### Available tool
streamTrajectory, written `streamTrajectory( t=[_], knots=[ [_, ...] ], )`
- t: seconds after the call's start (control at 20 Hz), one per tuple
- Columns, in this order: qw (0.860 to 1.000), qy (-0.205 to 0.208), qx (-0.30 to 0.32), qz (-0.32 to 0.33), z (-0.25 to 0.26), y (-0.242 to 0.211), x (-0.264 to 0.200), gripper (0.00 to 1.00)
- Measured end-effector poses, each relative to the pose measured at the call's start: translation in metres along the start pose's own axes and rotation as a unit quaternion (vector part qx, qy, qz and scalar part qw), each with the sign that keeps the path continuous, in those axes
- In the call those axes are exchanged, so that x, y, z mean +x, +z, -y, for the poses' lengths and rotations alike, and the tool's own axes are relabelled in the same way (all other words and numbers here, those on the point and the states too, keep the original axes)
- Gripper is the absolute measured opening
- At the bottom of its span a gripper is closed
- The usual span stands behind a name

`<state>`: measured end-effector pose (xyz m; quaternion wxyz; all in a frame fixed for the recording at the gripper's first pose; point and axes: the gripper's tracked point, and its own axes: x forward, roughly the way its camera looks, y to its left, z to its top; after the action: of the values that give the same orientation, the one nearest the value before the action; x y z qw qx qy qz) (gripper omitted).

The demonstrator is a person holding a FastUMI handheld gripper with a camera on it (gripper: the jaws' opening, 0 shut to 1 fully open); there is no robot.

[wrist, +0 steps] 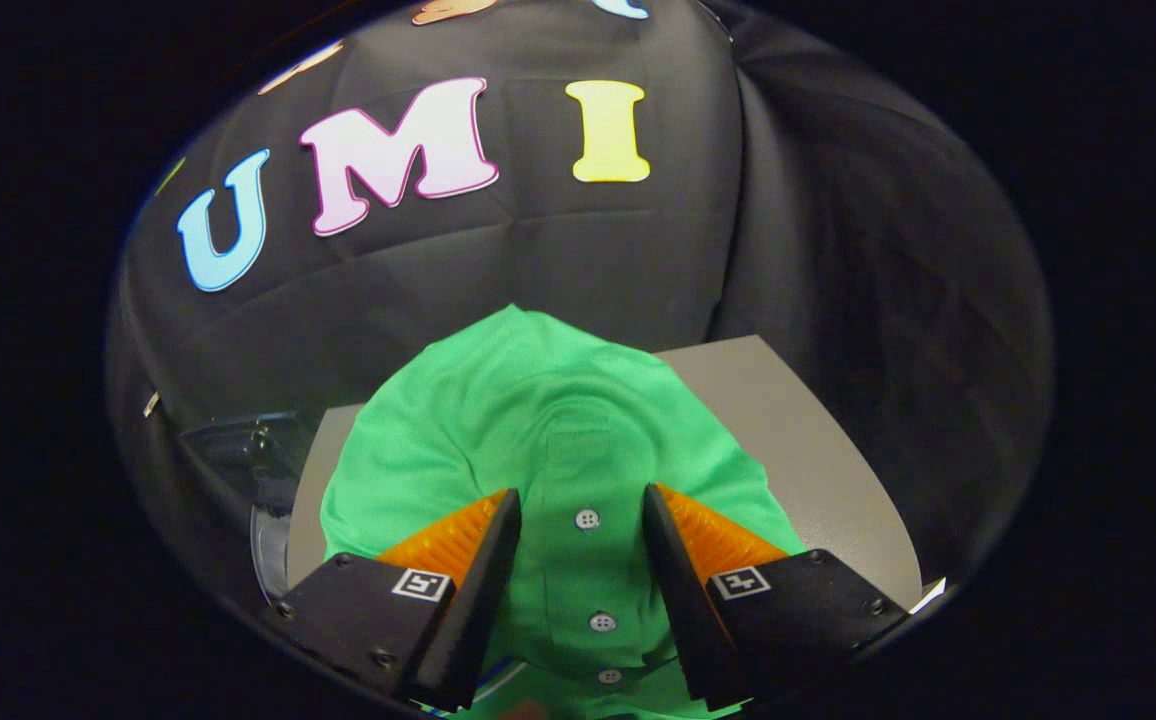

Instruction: Put the clothes into the washing machine and then close the washing machine lid.

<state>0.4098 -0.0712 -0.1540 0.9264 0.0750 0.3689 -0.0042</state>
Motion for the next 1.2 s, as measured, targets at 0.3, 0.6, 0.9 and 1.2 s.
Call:
streamTrajectory(
  t=[0.3, 0.6, 0.9, 1.2],
  knots=[
    [0.999, -0.034, -0.024, 0.018, 0.009, 0.008, 0.001, 0.16],
    [0.996, -0.068, -0.04, 0.042, -0.004, 0.03, -0.031, 0.1],
    [0.993, -0.079, -0.03, 0.077, -0.048, 0.056, -0.085, 0.1],
    [0.994, -0.041, -0.029, 0.099, -0.131, 0.066, -0.124, 0.09]
  ],
)
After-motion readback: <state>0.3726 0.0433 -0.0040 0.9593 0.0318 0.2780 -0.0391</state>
